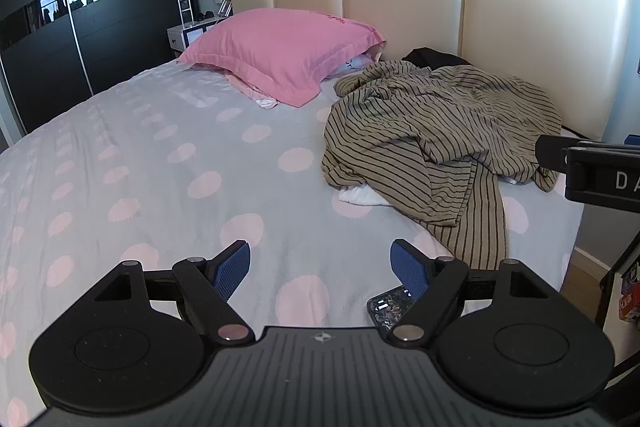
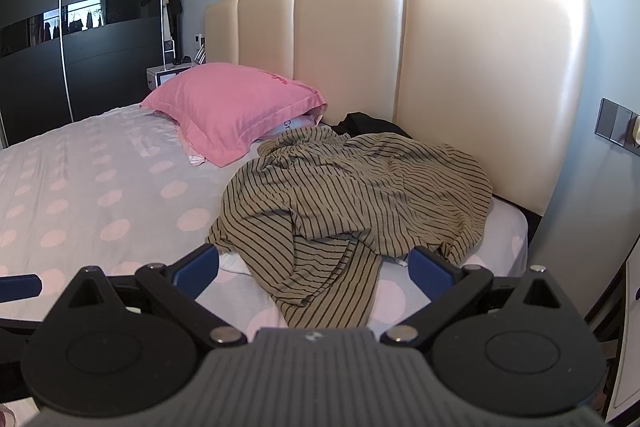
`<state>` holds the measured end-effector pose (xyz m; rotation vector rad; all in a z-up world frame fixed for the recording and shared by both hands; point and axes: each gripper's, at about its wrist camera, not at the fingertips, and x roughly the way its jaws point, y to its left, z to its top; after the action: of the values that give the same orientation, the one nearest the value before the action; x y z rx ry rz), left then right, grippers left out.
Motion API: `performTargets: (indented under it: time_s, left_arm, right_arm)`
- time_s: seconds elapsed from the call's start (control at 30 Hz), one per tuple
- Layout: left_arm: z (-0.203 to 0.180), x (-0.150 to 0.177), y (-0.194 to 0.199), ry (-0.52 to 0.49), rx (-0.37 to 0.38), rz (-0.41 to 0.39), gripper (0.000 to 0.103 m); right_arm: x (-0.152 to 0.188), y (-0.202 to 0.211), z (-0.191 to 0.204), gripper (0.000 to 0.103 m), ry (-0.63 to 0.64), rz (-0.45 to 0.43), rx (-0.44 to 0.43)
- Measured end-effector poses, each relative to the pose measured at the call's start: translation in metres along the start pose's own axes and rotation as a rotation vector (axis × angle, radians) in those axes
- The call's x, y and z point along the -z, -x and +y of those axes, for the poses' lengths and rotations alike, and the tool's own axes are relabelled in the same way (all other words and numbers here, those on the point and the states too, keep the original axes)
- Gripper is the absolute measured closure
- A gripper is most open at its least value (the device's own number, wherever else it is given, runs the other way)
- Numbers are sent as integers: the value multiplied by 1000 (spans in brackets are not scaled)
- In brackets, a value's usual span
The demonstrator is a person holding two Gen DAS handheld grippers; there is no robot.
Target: Fold clothes
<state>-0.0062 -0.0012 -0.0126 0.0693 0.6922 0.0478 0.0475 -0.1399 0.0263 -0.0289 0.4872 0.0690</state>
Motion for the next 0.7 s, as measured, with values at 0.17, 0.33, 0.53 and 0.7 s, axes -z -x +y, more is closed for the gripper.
performTargets:
  time_s: [0.17,0.33,0.53,0.7]
  left_arm:
    - [1,0,-1,4,-1,3,26]
    - [0,1,0,4,-4,6,26]
    - [3,3,0,12,-13,7,26]
    - [15,7,3,20,-37,24,26]
  right_arm:
    - [0,-2,1,1,8,4,-3]
    - [1,-3,1,1,15,10,-2]
    - [2,-6,2,1,21,20,-11]
    - [0,-11,5,1,34,34,-49]
